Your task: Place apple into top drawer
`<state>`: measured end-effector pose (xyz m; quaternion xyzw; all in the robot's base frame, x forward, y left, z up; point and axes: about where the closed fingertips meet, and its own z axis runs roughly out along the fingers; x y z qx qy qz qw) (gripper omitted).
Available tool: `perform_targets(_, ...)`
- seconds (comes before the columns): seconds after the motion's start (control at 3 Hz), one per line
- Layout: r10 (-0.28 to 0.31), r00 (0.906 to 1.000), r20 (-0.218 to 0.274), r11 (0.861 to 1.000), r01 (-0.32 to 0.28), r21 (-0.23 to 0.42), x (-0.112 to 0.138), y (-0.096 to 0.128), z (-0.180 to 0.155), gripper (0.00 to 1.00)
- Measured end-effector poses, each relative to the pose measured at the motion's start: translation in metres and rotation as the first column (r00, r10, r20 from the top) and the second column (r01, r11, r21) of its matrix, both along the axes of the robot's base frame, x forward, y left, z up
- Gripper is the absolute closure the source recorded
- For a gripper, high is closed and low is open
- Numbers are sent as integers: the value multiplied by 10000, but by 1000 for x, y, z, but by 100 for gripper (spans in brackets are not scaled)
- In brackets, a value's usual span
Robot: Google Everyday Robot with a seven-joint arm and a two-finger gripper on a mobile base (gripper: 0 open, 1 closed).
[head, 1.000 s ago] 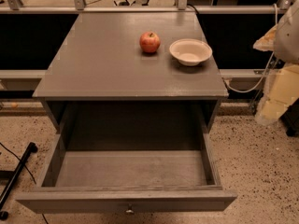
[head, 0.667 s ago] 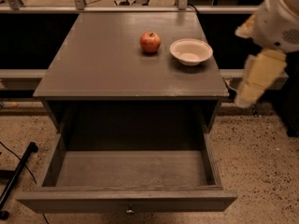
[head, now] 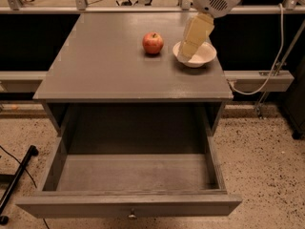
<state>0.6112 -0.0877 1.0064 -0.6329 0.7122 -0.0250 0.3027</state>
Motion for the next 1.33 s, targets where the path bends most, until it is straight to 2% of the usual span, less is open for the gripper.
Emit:
perform_targets(0.33,-39,10000,9,10000,39,84,3,0,0,0)
perform_targets(0.67,-601,9981,95,9903,585,1260,40,5,-6,0)
perform_targets(1.0,-1104,9935,272,9626,1000,2517,93,17,-9,0)
perform_targets(1.33,-1558,9877,123,9200,1405,3658,148,41,-20,0)
